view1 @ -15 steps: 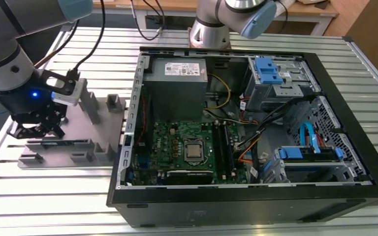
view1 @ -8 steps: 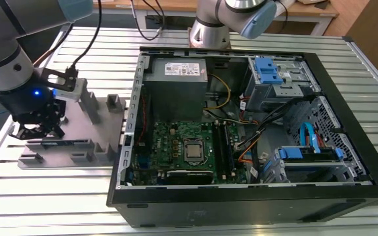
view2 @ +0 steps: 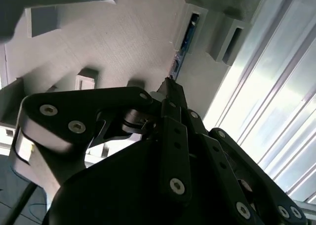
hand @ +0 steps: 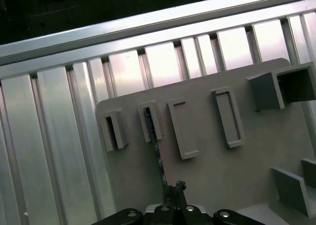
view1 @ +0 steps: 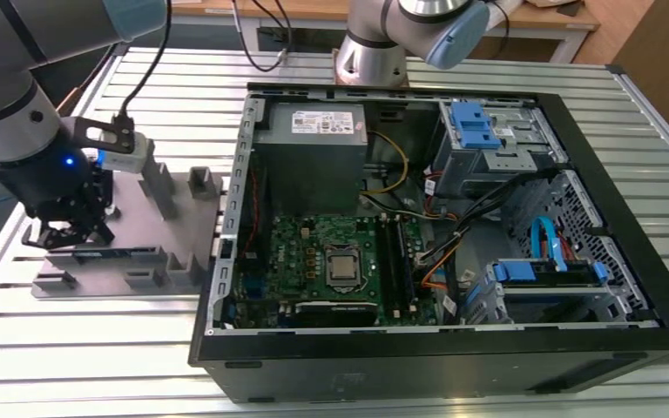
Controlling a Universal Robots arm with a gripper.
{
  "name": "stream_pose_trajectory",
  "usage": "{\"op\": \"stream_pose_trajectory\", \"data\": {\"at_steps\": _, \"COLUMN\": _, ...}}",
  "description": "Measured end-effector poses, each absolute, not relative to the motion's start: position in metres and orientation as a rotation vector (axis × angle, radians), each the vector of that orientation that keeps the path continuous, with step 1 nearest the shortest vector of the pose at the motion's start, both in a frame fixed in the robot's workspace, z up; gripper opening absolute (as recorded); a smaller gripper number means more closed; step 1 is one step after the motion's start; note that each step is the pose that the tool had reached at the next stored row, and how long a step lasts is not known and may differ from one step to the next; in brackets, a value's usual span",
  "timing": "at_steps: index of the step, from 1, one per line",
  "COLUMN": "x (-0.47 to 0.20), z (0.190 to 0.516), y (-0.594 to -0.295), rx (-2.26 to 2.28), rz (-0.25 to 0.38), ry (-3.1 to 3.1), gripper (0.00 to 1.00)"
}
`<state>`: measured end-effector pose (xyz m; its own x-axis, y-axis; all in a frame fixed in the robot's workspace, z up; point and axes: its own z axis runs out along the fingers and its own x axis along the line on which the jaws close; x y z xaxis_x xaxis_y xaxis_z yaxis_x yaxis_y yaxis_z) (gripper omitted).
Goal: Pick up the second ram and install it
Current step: 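Pick up the second ram and move it above second insertion slot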
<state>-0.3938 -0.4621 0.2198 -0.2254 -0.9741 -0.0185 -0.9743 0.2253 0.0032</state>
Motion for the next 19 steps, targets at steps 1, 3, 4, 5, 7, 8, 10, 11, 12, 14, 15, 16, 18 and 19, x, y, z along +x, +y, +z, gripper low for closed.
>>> {"op": "stream_pose_trajectory", "data": {"at_steps": 1, "x": -0.3938, "z": 0.2197, "y": -0.4621, "rx": -1.969, "rz": 0.022, "ry": 2.432, "gripper": 0.11}}
{"op": "stream_pose_trajectory", "data": {"at_steps": 3, "x": -0.3938, "z": 0.2195, "y": -0.4621, "rx": -2.013, "rz": 0.021, "ry": 2.396, "gripper": 0.11}}
{"op": "stream_pose_trajectory", "data": {"at_steps": 4, "x": -0.3938, "z": 0.2194, "y": -0.4621, "rx": -2.035, "rz": 0.021, "ry": 2.379, "gripper": 0.11}}
{"op": "stream_pose_trajectory", "data": {"at_steps": 5, "x": -0.3938, "z": 0.2194, "y": -0.4621, "rx": -2.056, "rz": 0.021, "ry": 2.361, "gripper": 0.11}}
{"op": "stream_pose_trajectory", "data": {"at_steps": 7, "x": -0.3938, "z": 0.2192, "y": -0.4621, "rx": -2.096, "rz": 0.018, "ry": 2.327, "gripper": 0.11}}
{"op": "stream_pose_trajectory", "data": {"at_steps": 8, "x": -0.3938, "z": 0.2191, "y": -0.4621, "rx": -2.114, "rz": 0.016, "ry": 2.313, "gripper": 0.11}}
{"op": "stream_pose_trajectory", "data": {"at_steps": 10, "x": -0.3938, "z": 0.2192, "y": -0.4621, "rx": -2.148, "rz": 0.010, "ry": 2.286, "gripper": 0.11}}
{"op": "stream_pose_trajectory", "data": {"at_steps": 11, "x": -0.3939, "z": 0.2192, "y": -0.4621, "rx": -2.163, "rz": 0.007, "ry": 2.275, "gripper": 0.11}}
{"op": "stream_pose_trajectory", "data": {"at_steps": 12, "x": -0.3941, "z": 0.2192, "y": -0.4621, "rx": -2.172, "rz": 0.000, "ry": 2.273, "gripper": 0.11}}
{"op": "stream_pose_trajectory", "data": {"at_steps": 14, "x": -0.3941, "z": 0.2191, "y": -0.4621, "rx": -2.181, "rz": -0.013, "ry": 2.274, "gripper": 0.11}}
{"op": "stream_pose_trajectory", "data": {"at_steps": 15, "x": -0.3941, "z": 0.2191, "y": -0.4622, "rx": -2.182, "rz": -0.014, "ry": 2.275, "gripper": 0.11}}
{"op": "stream_pose_trajectory", "data": {"at_steps": 16, "x": -0.3941, "z": 0.2191, "y": -0.4622, "rx": -2.182, "rz": -0.014, "ry": 2.275, "gripper": 0.11}}
{"op": "stream_pose_trajectory", "data": {"at_steps": 18, "x": -0.3942, "z": 0.2192, "y": -0.4621, "rx": -2.183, "rz": -0.013, "ry": 2.273, "gripper": 0.11}}
{"op": "stream_pose_trajectory", "data": {"at_steps": 19, "x": -0.3942, "z": 0.2191, "y": -0.4621, "rx": -2.193, "rz": -0.013, "ry": 2.263, "gripper": 0.11}}
